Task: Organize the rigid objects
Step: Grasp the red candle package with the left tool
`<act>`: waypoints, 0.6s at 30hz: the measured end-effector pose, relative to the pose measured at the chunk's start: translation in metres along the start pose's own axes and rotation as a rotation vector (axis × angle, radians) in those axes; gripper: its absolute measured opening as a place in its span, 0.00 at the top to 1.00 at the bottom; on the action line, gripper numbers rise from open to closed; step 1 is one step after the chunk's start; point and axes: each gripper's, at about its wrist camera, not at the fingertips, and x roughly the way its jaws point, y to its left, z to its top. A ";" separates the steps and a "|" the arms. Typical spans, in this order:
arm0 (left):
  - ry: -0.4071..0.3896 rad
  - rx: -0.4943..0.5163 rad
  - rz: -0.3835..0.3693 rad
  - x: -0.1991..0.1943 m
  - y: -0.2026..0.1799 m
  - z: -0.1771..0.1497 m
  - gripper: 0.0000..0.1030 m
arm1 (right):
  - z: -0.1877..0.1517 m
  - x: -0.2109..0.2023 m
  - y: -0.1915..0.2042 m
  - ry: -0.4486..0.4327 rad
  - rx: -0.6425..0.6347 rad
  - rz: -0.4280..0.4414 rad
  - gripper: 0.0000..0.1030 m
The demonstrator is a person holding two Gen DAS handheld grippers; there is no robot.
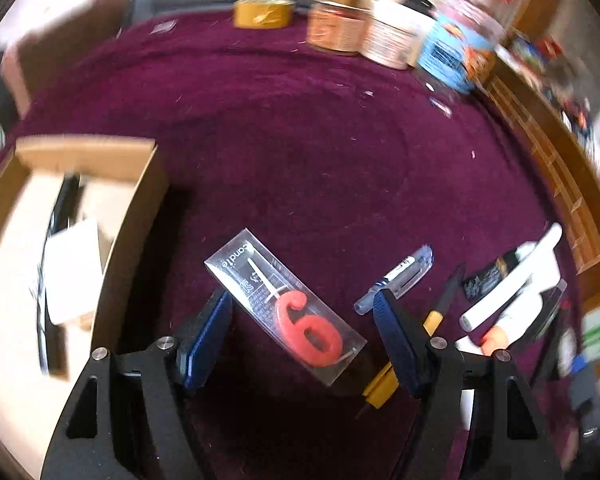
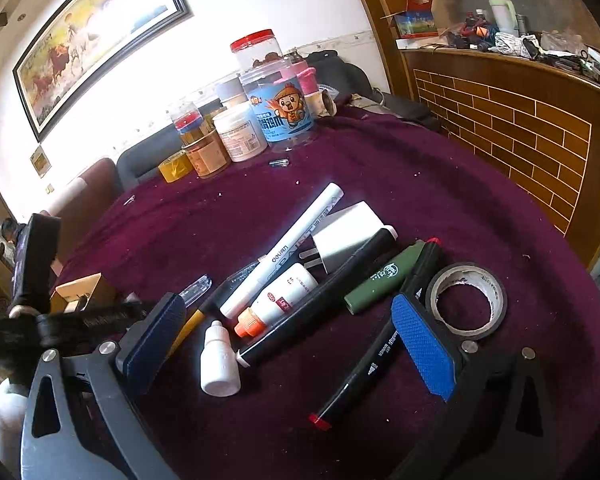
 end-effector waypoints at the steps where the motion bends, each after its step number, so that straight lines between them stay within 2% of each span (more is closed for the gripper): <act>1: -0.011 0.038 0.005 -0.001 -0.003 -0.002 0.61 | 0.000 0.000 -0.001 -0.001 0.003 -0.002 0.00; 2: -0.017 0.075 0.009 -0.003 -0.006 -0.005 0.68 | 0.000 0.000 -0.002 0.001 0.006 -0.003 0.00; 4: -0.006 0.121 -0.023 -0.008 -0.007 -0.011 0.73 | 0.001 0.002 -0.003 0.008 0.016 -0.004 0.00; 9: 0.017 0.166 -0.060 -0.027 0.001 -0.037 0.75 | 0.001 0.003 -0.007 0.021 0.034 0.009 0.00; 12: 0.013 0.178 -0.033 -0.024 -0.009 -0.038 0.74 | 0.001 0.005 -0.007 0.030 0.033 0.005 0.00; 13: -0.003 0.187 -0.016 -0.024 -0.013 -0.036 0.72 | 0.001 0.005 -0.007 0.030 0.032 0.003 0.00; 14: -0.018 0.205 0.000 -0.021 -0.019 -0.035 0.64 | 0.001 0.004 -0.008 0.029 0.032 0.001 0.00; 16: -0.044 0.234 0.010 -0.019 -0.024 -0.037 0.53 | 0.001 0.005 -0.008 0.033 0.033 -0.004 0.00; 18: -0.073 0.242 0.010 -0.015 -0.026 -0.036 0.54 | 0.001 0.006 -0.009 0.041 0.036 -0.006 0.00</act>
